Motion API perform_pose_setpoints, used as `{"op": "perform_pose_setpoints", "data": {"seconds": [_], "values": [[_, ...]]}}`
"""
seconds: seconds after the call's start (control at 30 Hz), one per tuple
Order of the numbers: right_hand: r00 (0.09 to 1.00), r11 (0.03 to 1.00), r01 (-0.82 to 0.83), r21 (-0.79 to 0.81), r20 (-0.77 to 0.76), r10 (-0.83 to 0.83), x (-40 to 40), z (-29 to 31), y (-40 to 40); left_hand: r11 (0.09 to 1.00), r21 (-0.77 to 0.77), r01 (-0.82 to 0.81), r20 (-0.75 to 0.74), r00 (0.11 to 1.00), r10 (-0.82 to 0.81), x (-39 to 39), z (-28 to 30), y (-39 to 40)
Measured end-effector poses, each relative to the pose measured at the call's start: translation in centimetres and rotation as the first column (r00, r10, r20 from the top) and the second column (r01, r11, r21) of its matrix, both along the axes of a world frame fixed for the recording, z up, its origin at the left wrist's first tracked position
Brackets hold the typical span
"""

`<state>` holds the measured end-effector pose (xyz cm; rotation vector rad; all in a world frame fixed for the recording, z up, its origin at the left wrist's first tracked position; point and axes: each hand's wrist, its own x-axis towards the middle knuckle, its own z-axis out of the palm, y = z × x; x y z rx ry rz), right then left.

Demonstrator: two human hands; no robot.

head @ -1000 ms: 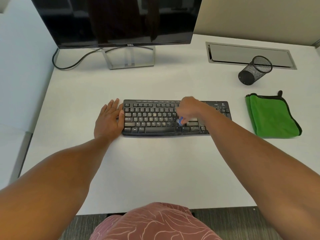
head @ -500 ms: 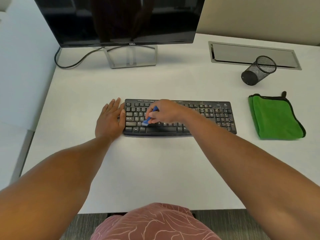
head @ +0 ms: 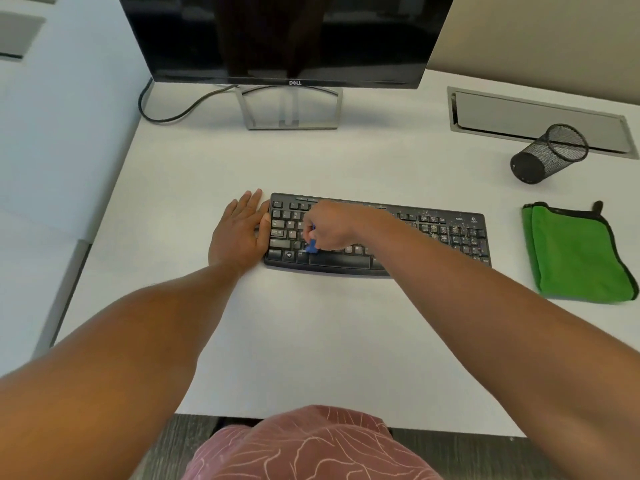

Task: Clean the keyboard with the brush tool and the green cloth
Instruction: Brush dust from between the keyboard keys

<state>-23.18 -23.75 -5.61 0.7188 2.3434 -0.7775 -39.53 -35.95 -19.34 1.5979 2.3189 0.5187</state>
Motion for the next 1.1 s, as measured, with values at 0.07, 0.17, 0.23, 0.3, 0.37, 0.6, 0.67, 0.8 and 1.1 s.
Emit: {"op": "perform_pose_setpoints", "data": {"seconds": [0.07,0.17,0.23,0.3,0.37,0.6,0.67,0.8,1.1], "values": [[0.984,0.989,-0.119,0.092,0.143,0.105,0.1,0.6,0.6,1.0,0.001,0.001,0.004,1.0,-0.001,0.1,0.0,0.1],[0.982,0.986,-0.132,0.097,0.152,0.117,-0.4,1.1,0.7,1.0,0.006,-0.002,0.005,1.0,0.002,0.1,0.1,0.1],[1.0,1.0,-0.021,-0.019,0.011,0.022,-1.2,1.1,0.2,1.0,0.018,-0.006,0.013,1.0,0.005,0.3,0.3,0.0],[0.989,0.991,0.073,-0.115,-0.119,-0.087,-2.2,0.7,-0.6,1.0,0.031,-0.004,0.02,1.0,0.003,0.4,0.5,-0.1],[0.975,0.984,0.096,-0.148,-0.187,-0.123,-2.8,0.2,-1.5,0.999,0.033,0.008,0.028,1.0,-0.009,0.3,0.6,-0.1],[0.996,0.999,-0.03,-0.016,-0.079,0.029,-1.3,-0.7,-0.4,1.0,0.029,0.0,0.016,1.0,-0.001,0.3,0.3,0.1],[0.999,0.999,-0.037,0.008,-0.04,0.037,-0.3,-0.6,0.2,1.0,0.022,0.004,0.017,1.0,-0.004,0.2,0.2,0.1],[0.999,0.997,-0.051,0.059,0.02,0.05,1.7,-0.8,1.0,1.0,0.017,0.004,0.007,1.0,-0.004,0.2,0.1,0.0],[0.994,0.995,-0.031,0.098,0.107,0.02,6.2,-0.3,2.7,1.0,0.006,-0.004,0.0,1.0,0.004,0.3,0.2,0.0]]}}
